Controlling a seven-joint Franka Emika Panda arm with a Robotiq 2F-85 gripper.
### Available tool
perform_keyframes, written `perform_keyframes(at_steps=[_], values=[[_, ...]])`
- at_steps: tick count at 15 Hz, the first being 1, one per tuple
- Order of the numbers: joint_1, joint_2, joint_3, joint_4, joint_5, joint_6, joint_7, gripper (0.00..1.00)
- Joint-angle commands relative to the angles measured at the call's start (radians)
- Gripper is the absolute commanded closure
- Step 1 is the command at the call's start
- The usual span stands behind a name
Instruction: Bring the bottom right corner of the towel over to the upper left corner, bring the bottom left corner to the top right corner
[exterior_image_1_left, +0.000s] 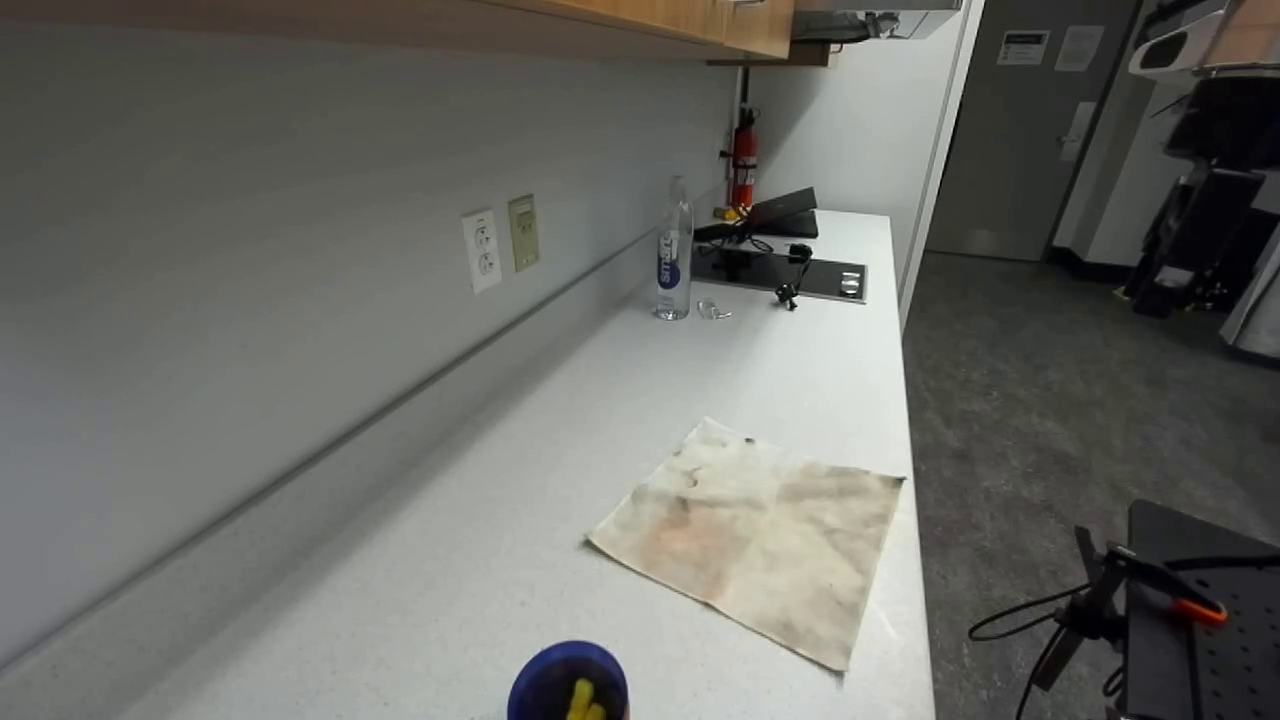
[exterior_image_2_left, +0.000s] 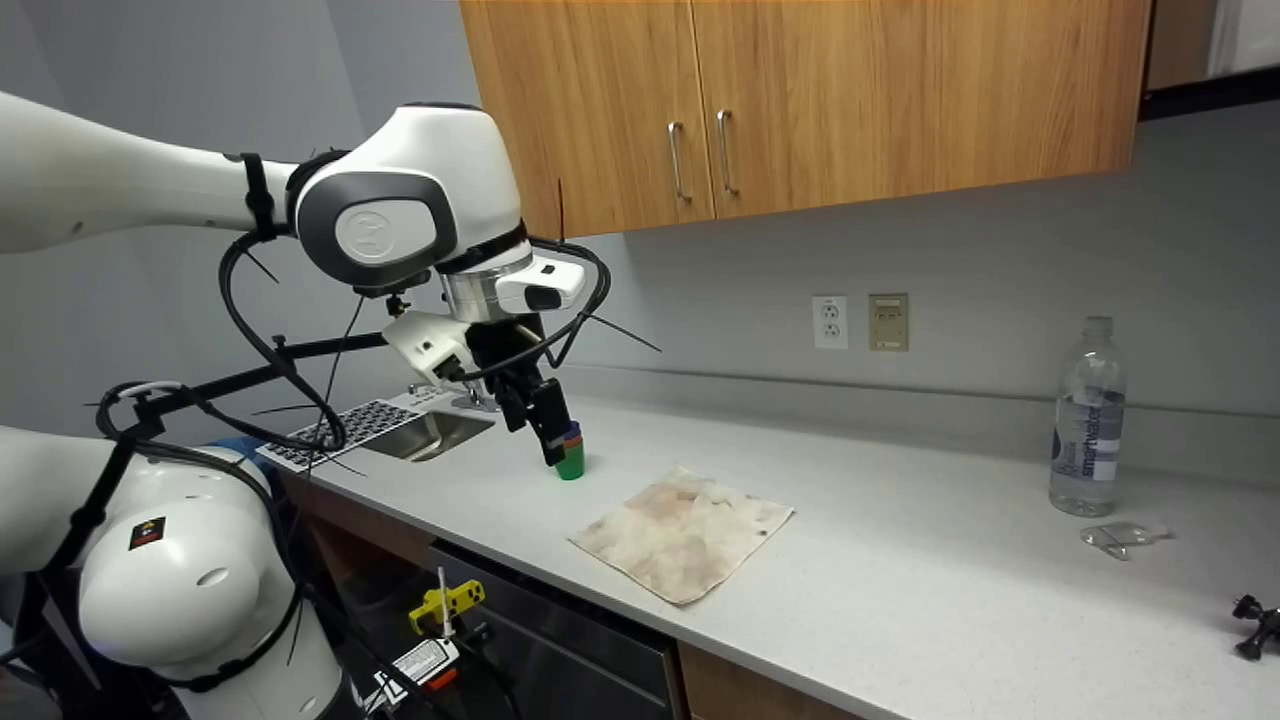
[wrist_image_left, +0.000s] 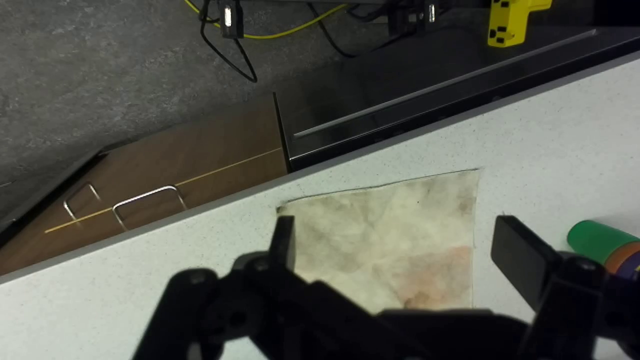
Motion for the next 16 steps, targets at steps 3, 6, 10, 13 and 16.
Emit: perform_keyframes(at_steps=[3, 6, 10, 13, 16], values=[[-0.005, 0.036, 0.008, 0.008, 0.015, 0.018, -0.013, 0.00], [-0.007, 0.055, 0.011, 0.012, 0.008, 0.015, -0.017, 0.00], [-0.013, 0.048, 0.016, 0.004, 0.009, 0.000, -0.008, 0.00], [-0.013, 0.050, 0.016, 0.005, 0.009, 0.000, -0.008, 0.00], [-0.010, 0.060, 0.015, 0.005, 0.012, 0.016, -0.009, 0.00]])
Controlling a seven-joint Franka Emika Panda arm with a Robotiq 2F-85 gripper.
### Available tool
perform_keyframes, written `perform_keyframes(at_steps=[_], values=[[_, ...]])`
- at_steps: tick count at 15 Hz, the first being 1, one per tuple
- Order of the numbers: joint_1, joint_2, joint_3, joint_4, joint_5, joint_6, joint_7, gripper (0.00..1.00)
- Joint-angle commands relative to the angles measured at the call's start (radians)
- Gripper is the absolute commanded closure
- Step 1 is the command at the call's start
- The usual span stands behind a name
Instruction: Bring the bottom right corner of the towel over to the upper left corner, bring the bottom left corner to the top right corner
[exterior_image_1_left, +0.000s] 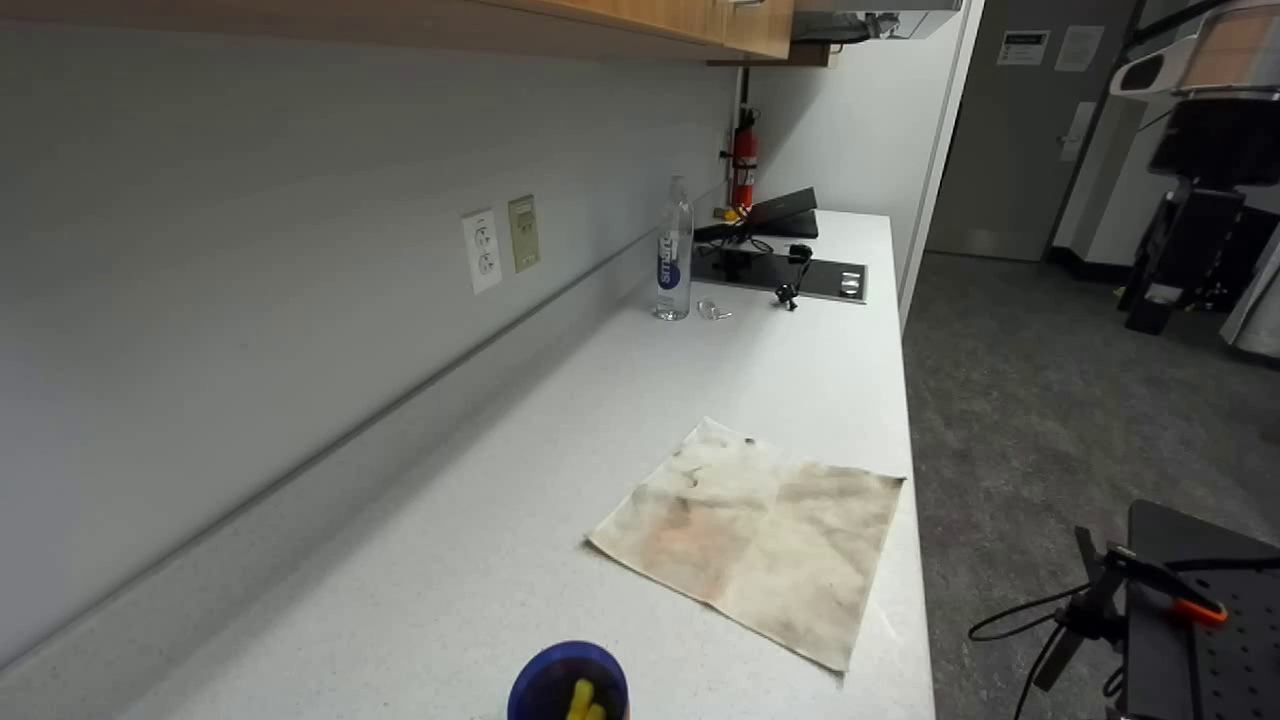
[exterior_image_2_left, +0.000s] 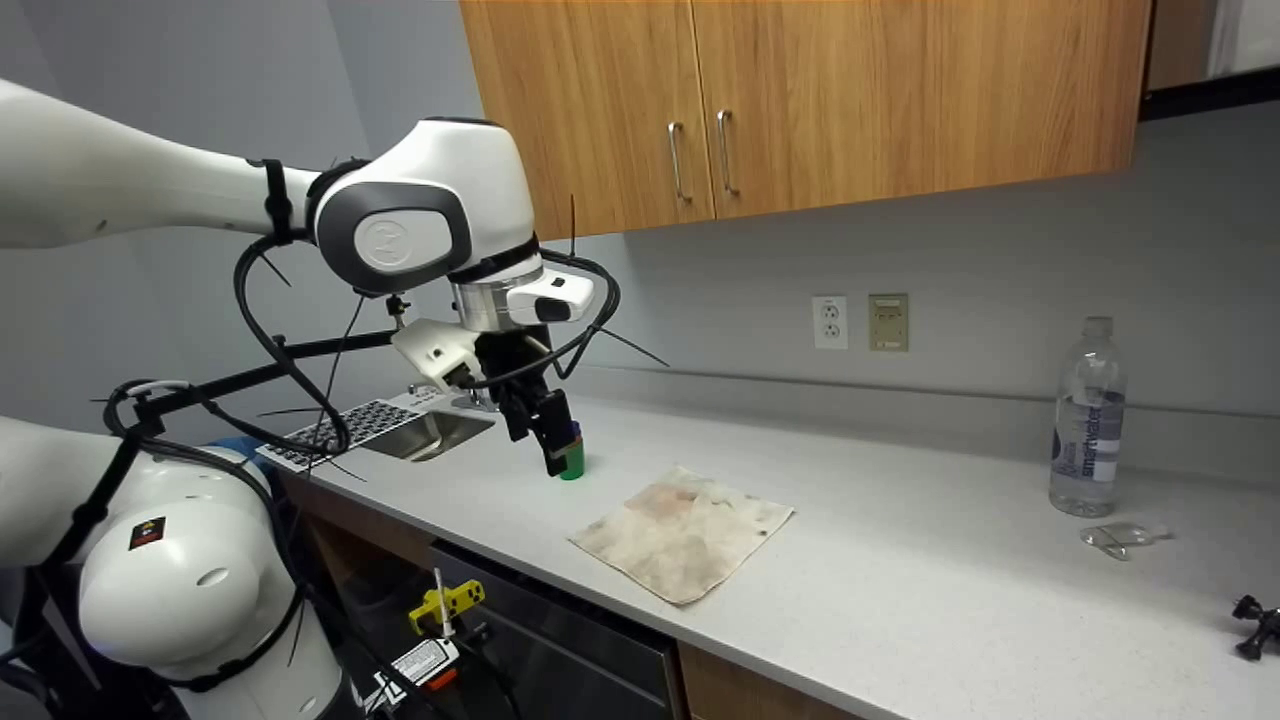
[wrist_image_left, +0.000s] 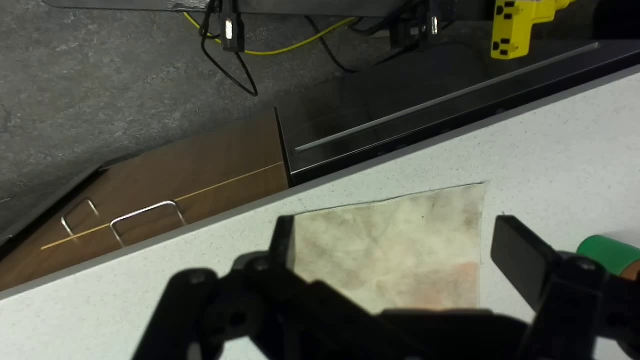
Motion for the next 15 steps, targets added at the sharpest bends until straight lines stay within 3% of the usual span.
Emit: perform_keyframes(at_steps=[1, 12, 14, 15], values=[[-0.006, 0.021, 0.009, 0.004, 0.018, 0.020, -0.009, 0.00], [0.024, 0.241, 0.037, 0.013, 0.076, 0.263, -0.006, 0.00], [0.033, 0.257, 0.030, 0.005, 0.090, 0.294, -0.026, 0.00], [0.010, 0.229, 0.043, 0.000, 0.064, 0.257, -0.005, 0.00]])
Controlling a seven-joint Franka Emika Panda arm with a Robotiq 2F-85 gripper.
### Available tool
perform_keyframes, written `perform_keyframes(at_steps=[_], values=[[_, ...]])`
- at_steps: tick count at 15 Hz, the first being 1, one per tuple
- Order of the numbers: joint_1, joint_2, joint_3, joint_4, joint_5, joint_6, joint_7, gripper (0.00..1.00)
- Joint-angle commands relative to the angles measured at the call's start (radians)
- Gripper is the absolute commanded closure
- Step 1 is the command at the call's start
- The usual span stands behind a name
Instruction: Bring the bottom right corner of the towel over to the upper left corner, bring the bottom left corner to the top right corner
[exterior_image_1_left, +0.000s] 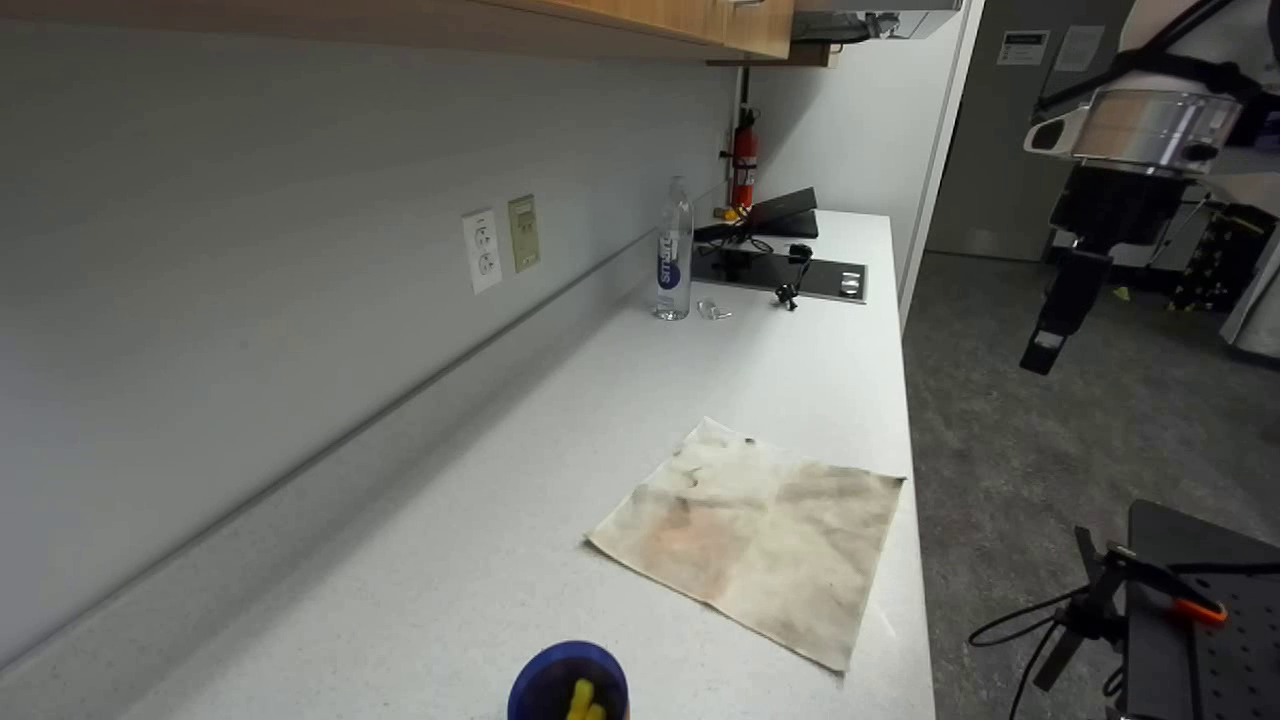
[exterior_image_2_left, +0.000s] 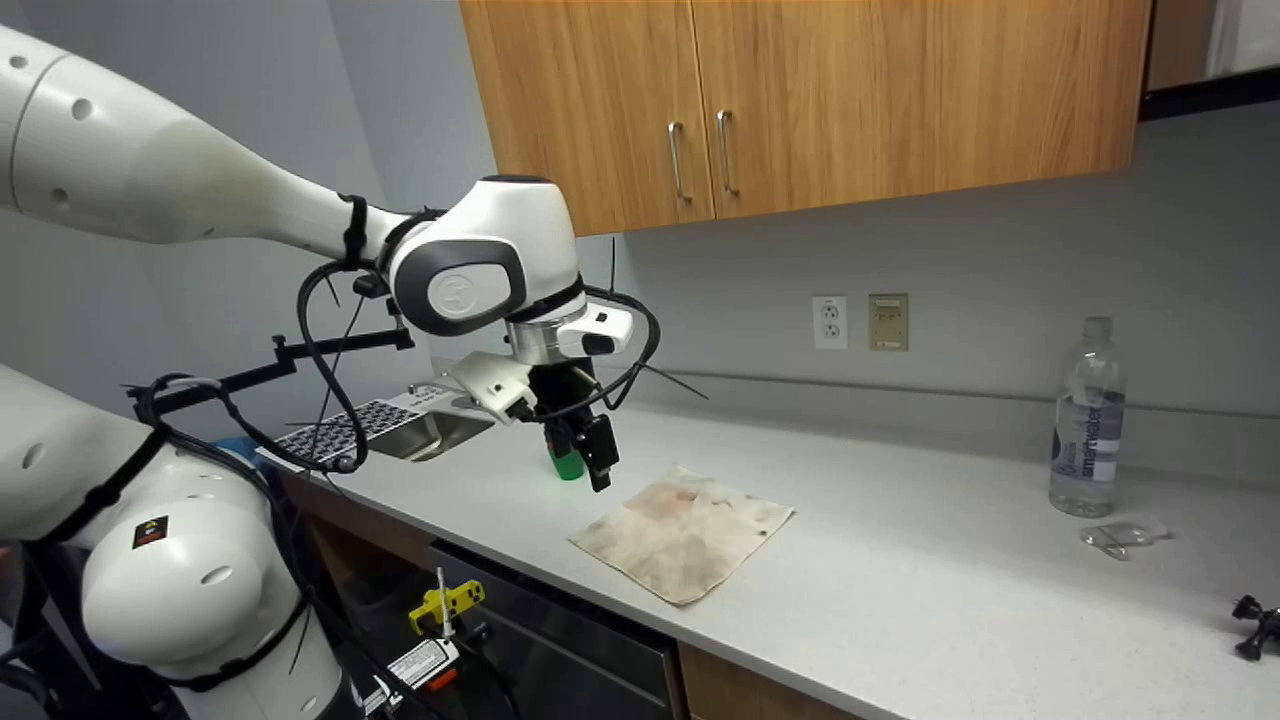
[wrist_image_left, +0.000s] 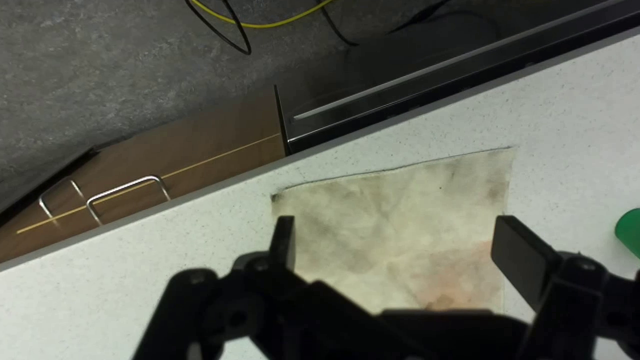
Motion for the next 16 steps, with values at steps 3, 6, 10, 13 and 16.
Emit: perform_keyframes(at_steps=[3, 6, 10, 13, 16], values=[[-0.004, 0.024, 0.009, 0.002, 0.013, 0.014, -0.005, 0.00], [-0.004, 0.040, 0.009, 0.003, 0.016, 0.030, 0.001, 0.00], [0.005, 0.123, 0.003, 0.027, 0.048, 0.106, 0.020, 0.00], [0.013, 0.213, 0.001, 0.058, 0.081, 0.190, 0.025, 0.00], [0.016, 0.304, -0.003, 0.091, 0.119, 0.250, 0.026, 0.00]])
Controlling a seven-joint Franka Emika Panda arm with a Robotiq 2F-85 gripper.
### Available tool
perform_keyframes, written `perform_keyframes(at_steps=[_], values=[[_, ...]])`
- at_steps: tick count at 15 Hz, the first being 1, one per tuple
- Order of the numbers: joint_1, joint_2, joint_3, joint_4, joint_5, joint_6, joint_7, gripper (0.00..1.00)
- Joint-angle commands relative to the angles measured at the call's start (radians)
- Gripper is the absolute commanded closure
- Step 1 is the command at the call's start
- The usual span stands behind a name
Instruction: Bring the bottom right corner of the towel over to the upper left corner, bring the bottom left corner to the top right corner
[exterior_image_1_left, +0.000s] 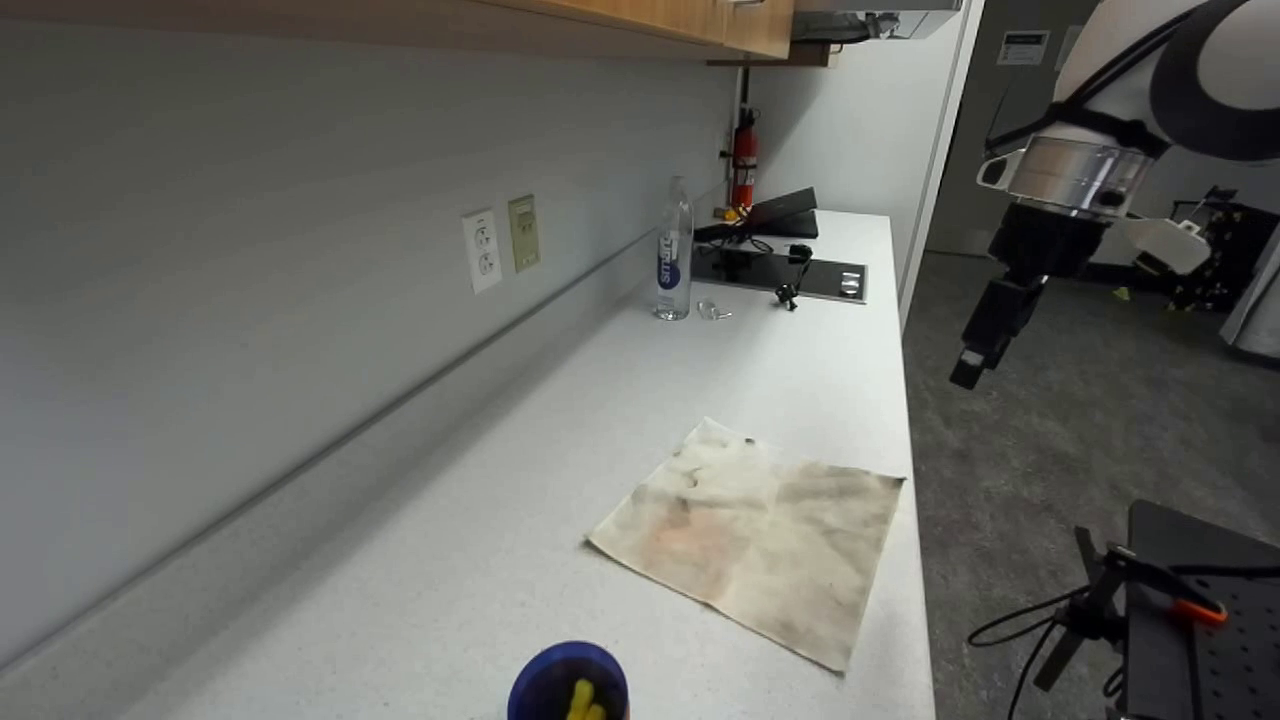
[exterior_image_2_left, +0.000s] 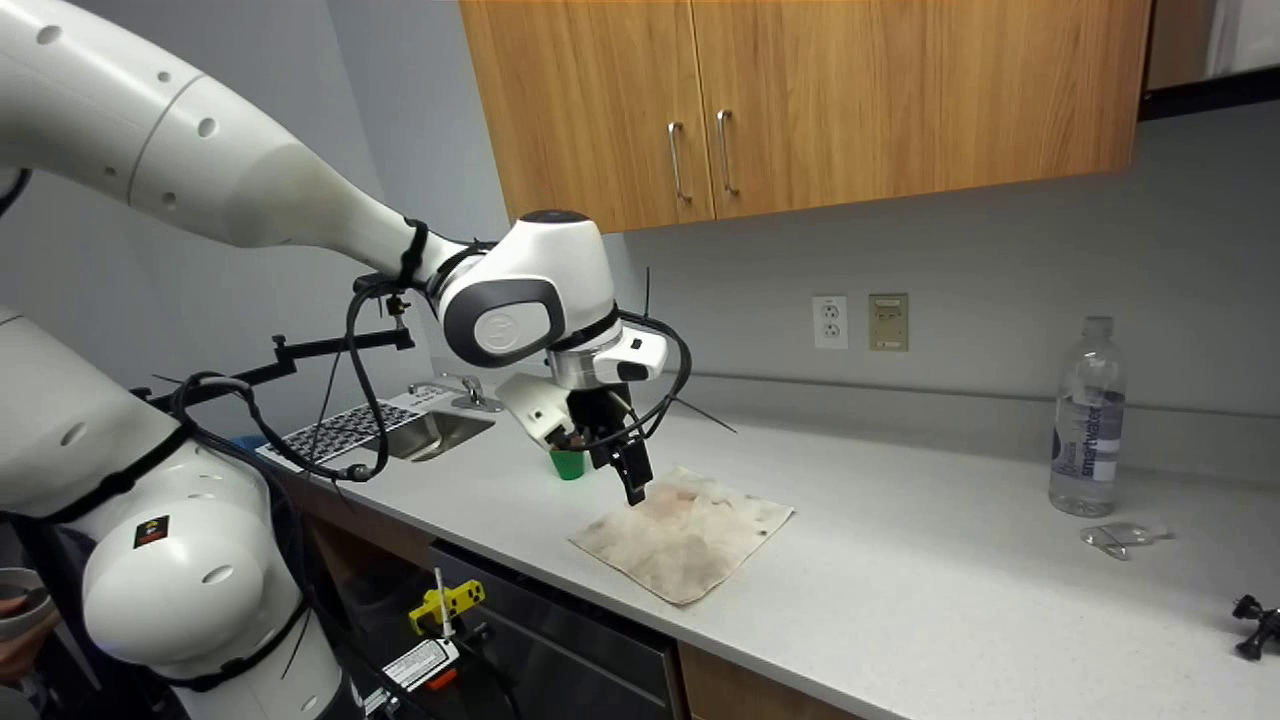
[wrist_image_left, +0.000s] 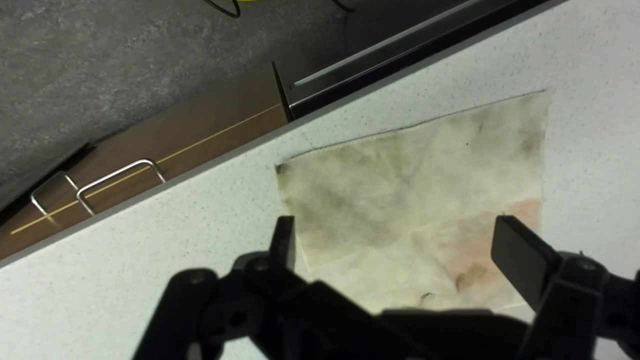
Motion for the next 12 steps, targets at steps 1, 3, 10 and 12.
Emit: perform_keyframes(at_steps=[1, 3, 10, 12], values=[[0.011, 0.137, -0.005, 0.071, 0.068, 0.052, 0.004, 0.00], [0.012, 0.169, -0.007, 0.086, 0.105, 0.056, -0.008, 0.00], [-0.010, 0.172, 0.010, 0.080, 0.110, 0.041, -0.002, 0.00], [-0.010, 0.172, 0.010, 0.081, 0.111, 0.041, -0.002, 0.00]])
